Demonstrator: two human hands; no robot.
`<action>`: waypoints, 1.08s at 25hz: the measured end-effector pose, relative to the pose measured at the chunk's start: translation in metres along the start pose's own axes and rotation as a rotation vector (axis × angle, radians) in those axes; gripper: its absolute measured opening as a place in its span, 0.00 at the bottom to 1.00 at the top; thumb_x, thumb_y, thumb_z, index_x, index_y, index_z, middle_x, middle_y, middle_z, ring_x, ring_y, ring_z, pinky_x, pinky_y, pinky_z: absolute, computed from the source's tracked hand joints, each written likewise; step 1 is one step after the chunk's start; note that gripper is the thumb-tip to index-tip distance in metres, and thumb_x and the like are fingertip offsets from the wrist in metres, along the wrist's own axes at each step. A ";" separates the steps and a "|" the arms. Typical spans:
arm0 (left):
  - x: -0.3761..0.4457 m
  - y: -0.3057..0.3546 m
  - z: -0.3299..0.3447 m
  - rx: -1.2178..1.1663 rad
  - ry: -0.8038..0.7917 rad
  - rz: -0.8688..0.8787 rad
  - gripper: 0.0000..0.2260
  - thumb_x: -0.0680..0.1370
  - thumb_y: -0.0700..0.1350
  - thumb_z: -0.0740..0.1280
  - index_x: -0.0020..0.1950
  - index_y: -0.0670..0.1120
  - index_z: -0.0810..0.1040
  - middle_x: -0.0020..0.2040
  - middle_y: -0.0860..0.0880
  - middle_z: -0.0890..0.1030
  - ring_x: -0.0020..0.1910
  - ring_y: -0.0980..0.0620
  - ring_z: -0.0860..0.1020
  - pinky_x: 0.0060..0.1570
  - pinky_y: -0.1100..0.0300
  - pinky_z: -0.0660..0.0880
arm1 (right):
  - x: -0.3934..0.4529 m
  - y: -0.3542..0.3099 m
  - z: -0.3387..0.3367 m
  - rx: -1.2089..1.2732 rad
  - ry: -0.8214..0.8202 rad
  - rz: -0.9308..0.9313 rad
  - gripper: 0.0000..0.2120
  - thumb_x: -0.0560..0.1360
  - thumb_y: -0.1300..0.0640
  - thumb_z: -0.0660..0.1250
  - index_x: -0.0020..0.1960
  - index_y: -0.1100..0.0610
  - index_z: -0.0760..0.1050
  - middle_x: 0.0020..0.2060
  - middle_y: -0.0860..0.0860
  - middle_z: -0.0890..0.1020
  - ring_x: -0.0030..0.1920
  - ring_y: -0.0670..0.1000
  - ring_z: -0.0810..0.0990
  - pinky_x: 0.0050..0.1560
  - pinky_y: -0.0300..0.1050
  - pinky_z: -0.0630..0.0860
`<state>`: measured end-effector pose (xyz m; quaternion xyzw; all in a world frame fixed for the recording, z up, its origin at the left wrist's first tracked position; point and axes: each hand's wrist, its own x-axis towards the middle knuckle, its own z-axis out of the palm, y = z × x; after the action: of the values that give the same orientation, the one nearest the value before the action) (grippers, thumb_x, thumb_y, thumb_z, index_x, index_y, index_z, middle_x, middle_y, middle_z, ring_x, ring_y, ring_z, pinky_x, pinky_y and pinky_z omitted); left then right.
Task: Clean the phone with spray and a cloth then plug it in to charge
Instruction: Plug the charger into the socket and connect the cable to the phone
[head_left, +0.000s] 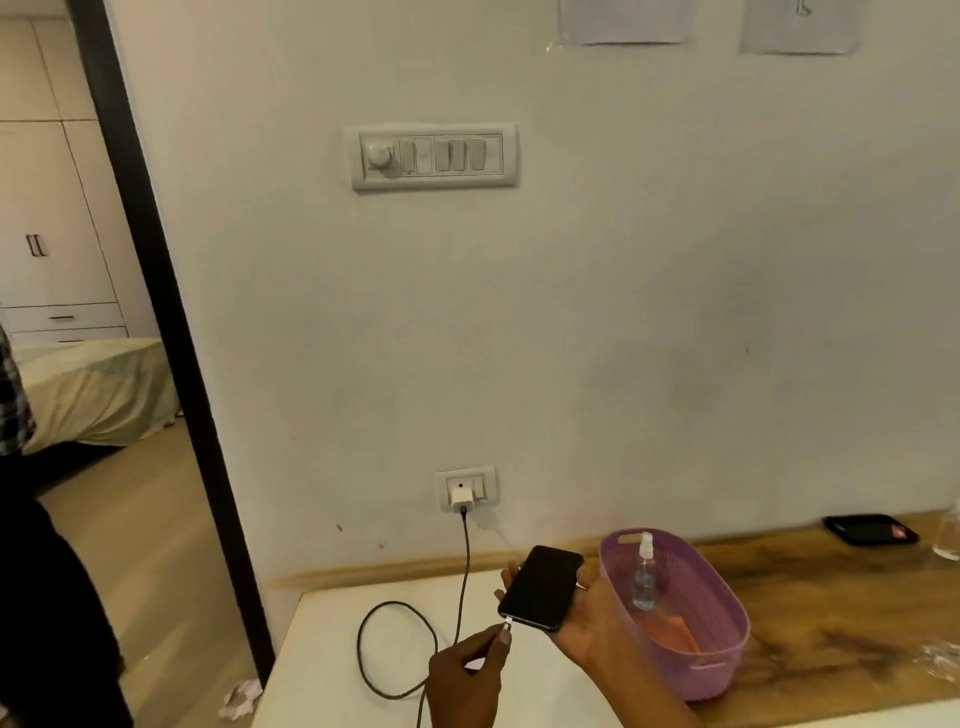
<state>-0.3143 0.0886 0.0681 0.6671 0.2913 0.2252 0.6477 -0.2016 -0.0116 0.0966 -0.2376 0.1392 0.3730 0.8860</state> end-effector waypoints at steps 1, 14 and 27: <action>-0.001 0.004 -0.001 0.005 -0.032 -0.010 0.06 0.73 0.42 0.74 0.49 0.47 0.86 0.42 0.47 0.87 0.30 0.50 0.78 0.34 0.64 0.74 | -0.002 0.000 0.003 -0.001 -0.007 0.000 0.30 0.80 0.40 0.47 0.68 0.62 0.67 0.64 0.67 0.74 0.59 0.67 0.75 0.64 0.67 0.68; 0.003 0.012 -0.006 0.075 -0.163 -0.025 0.10 0.75 0.42 0.73 0.57 0.46 0.84 0.44 0.48 0.86 0.29 0.51 0.77 0.28 0.64 0.70 | 0.003 0.009 0.005 0.008 -0.035 -0.017 0.30 0.79 0.40 0.49 0.69 0.61 0.67 0.57 0.66 0.77 0.53 0.65 0.77 0.65 0.62 0.69; 0.003 0.003 0.005 0.105 -0.263 0.008 0.11 0.76 0.39 0.71 0.58 0.47 0.83 0.45 0.44 0.86 0.28 0.50 0.75 0.29 0.63 0.69 | -0.001 0.002 -0.003 0.060 -0.062 -0.030 0.30 0.79 0.40 0.49 0.67 0.62 0.68 0.57 0.66 0.77 0.52 0.66 0.78 0.65 0.63 0.69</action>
<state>-0.3084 0.0875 0.0708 0.7251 0.2125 0.1228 0.6434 -0.2039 -0.0130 0.0936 -0.2014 0.1192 0.3625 0.9021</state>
